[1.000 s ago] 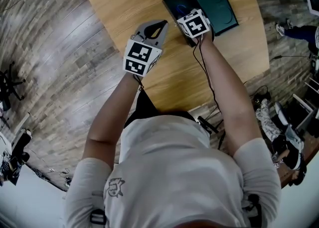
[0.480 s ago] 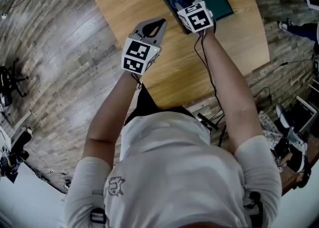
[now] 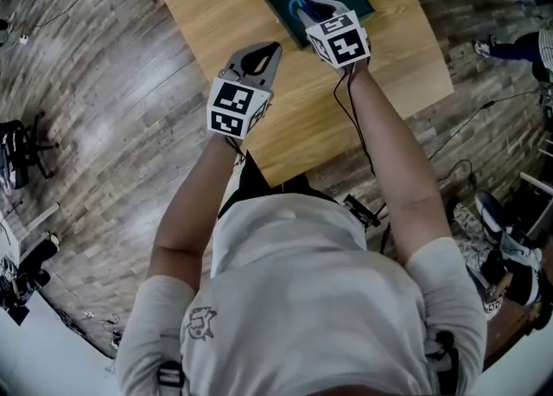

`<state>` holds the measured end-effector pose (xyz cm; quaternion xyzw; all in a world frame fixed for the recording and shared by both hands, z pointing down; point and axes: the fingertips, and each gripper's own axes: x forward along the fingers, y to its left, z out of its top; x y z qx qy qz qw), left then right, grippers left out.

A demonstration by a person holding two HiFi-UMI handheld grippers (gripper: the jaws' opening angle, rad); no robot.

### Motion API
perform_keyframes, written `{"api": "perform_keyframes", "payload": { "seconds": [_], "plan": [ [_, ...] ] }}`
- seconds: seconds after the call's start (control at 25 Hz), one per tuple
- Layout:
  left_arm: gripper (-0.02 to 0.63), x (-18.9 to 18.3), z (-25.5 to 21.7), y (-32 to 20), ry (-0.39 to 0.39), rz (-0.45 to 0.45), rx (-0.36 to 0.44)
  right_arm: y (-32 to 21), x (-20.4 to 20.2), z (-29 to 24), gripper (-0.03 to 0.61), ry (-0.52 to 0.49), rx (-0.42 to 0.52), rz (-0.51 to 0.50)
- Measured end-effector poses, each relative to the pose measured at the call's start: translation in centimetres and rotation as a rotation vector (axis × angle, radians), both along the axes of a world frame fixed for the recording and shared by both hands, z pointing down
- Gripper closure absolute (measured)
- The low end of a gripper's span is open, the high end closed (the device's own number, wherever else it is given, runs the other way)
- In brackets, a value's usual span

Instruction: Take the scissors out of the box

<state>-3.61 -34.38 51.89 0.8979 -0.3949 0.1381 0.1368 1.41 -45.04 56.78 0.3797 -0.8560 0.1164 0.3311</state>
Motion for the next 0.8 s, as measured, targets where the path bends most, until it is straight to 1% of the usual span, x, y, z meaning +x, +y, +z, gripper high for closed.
{"api": "perform_keyframes", "payload": {
  "seconds": [0.12,0.32,0.48,0.6,0.8],
  "plan": [
    [0.609,0.5,-1.7,2.2,0.003,-0.014,0.033,2.8,0.7,-2.2,0.489,-0.050,0.021,-0.001],
    [0.609,2.3,-4.1,5.5,0.034,-0.036,0.058,7.6,2.8,-5.6,0.489,-0.101,0.071,-0.028],
    [0.609,2.8,-6.2,8.2,0.033,-0.052,0.098,11.7,3.4,-8.0,0.488,-0.154,0.110,-0.053],
    [0.609,3.4,-7.4,10.7,0.056,-0.068,0.119,14.7,4.4,-9.4,0.488,-0.185,0.146,-0.077],
    [0.609,3.6,-9.5,14.6,0.040,-0.078,0.174,18.9,5.6,-12.1,0.488,-0.267,0.189,-0.081]
  ]
}}
